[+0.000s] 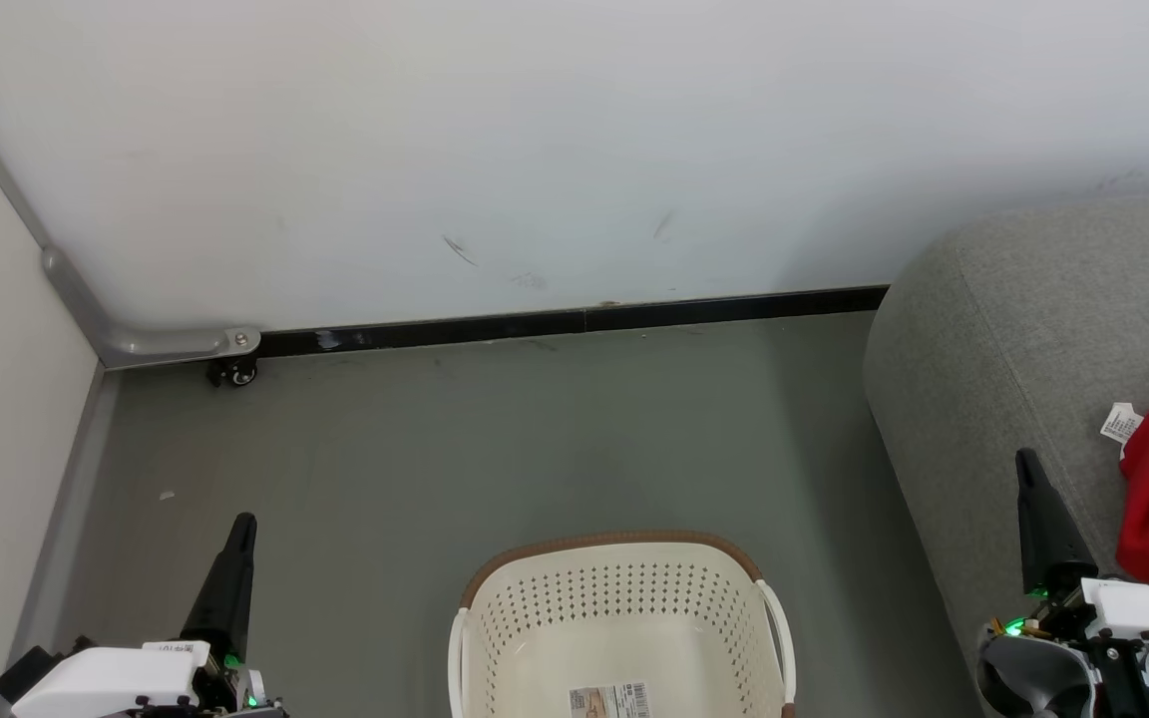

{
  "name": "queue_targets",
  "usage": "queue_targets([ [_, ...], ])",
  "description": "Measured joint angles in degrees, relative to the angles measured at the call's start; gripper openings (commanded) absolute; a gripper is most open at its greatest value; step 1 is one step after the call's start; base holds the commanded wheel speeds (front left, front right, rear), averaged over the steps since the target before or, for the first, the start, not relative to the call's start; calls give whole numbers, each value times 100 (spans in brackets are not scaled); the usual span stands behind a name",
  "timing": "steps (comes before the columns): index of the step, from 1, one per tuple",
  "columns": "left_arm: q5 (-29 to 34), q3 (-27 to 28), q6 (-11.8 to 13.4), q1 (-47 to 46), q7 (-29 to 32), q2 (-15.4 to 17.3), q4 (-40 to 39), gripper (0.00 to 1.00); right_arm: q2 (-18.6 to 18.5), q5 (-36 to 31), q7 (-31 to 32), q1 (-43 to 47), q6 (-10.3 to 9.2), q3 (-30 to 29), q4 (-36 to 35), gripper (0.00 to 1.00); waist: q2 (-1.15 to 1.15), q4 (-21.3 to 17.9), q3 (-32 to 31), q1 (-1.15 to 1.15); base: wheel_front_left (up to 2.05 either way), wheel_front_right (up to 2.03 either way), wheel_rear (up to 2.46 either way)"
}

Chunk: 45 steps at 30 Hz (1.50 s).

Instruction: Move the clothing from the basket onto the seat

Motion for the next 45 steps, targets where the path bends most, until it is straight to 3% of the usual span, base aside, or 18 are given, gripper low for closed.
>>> queue_targets([
  [45,0,10,0,-1,7,-2,-22,0,0,0,0,0,0,-2,1,0,0,0,1,0,0,0,0],
])
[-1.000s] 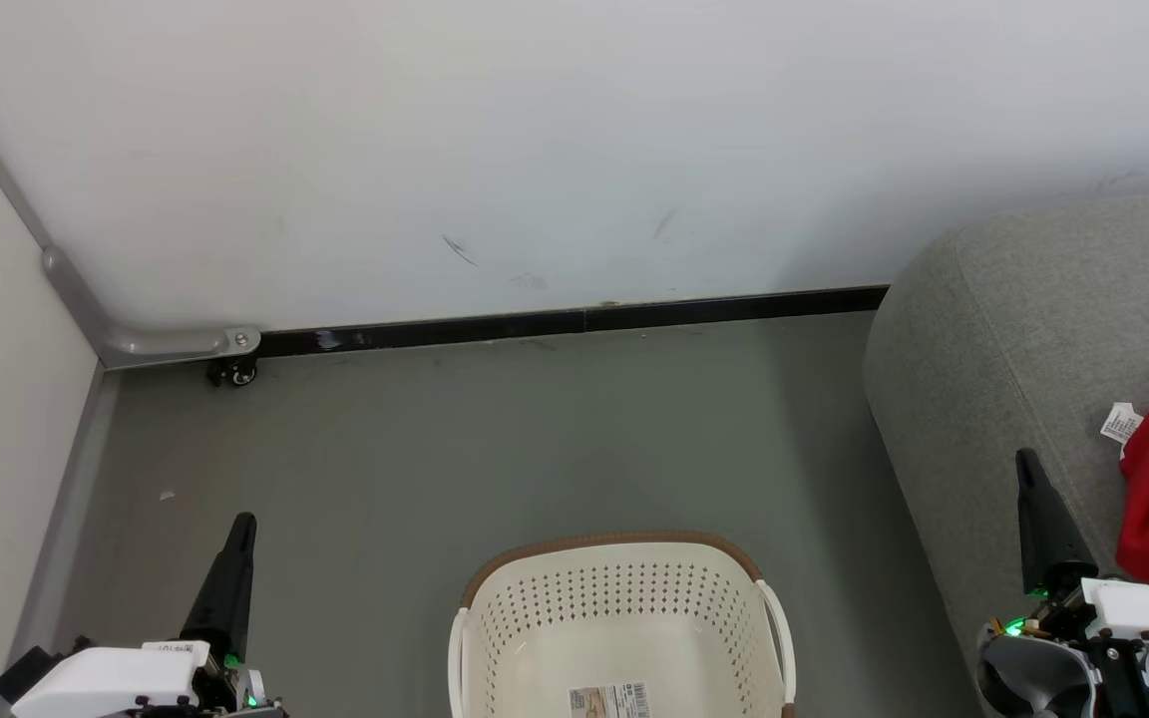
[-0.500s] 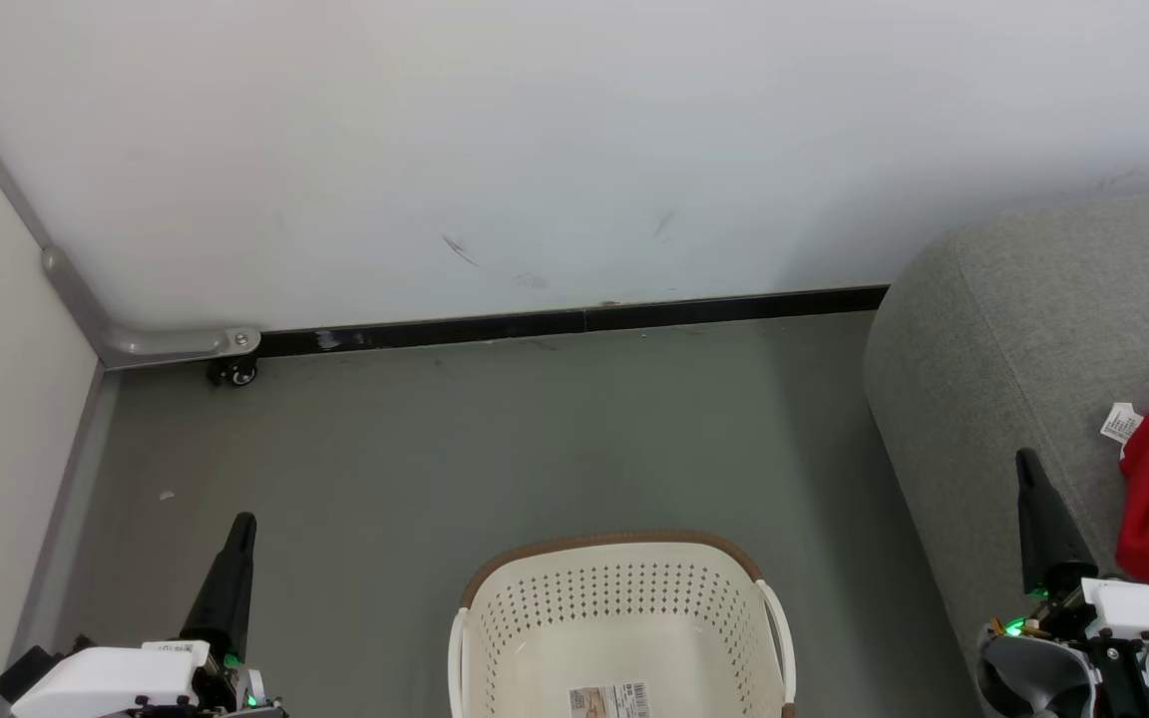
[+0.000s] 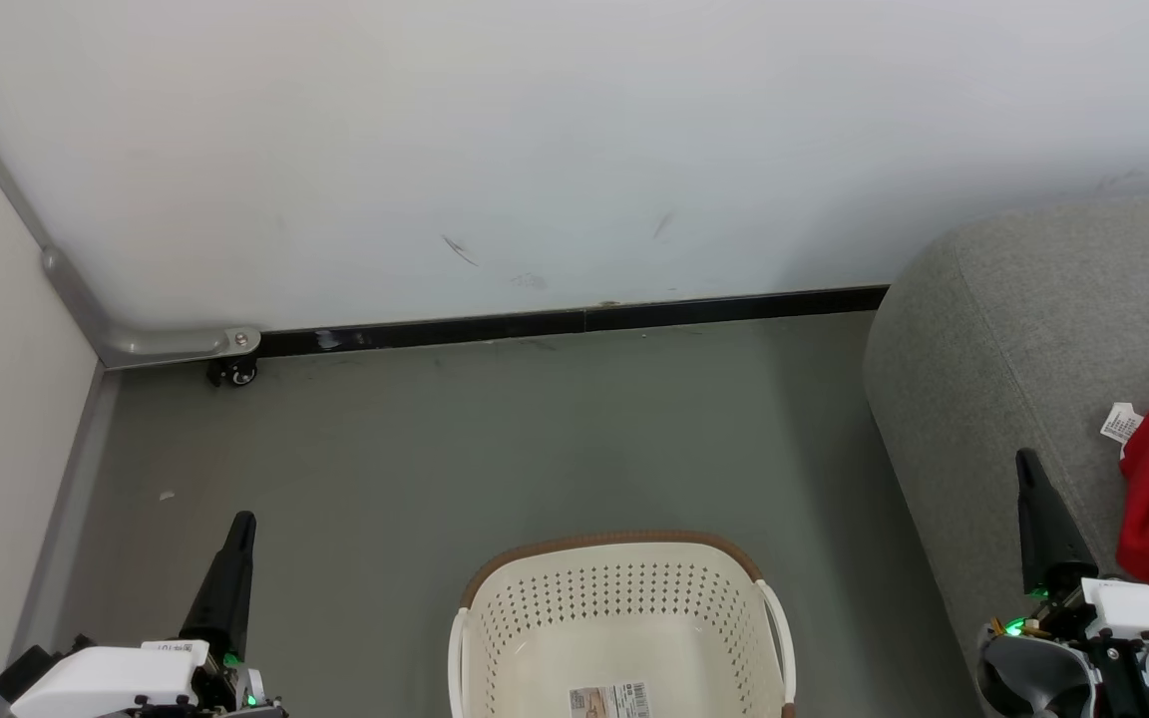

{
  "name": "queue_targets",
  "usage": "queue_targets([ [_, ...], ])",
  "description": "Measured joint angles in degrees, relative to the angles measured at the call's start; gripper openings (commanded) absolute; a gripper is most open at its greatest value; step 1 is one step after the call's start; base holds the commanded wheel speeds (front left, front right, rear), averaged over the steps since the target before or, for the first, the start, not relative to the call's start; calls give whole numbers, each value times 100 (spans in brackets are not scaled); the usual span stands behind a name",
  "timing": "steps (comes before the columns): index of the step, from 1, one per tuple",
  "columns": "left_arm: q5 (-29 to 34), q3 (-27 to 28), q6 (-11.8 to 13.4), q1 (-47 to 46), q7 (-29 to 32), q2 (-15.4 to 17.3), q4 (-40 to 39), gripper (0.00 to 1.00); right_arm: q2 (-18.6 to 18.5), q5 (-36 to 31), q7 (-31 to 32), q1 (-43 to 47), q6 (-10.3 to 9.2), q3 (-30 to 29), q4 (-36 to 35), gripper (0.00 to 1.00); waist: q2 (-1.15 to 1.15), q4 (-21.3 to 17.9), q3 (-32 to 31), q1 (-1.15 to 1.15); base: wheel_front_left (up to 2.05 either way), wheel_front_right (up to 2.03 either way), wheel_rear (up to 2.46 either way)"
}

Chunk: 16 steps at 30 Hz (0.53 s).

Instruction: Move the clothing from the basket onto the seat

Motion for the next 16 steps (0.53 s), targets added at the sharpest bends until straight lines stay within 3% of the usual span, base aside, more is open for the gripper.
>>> queue_targets([
  [16,1,2,0,0,0,-2,-3,0,0,0,0,0,0,-1,0,0,0,0,0,0,0,0,0],
])
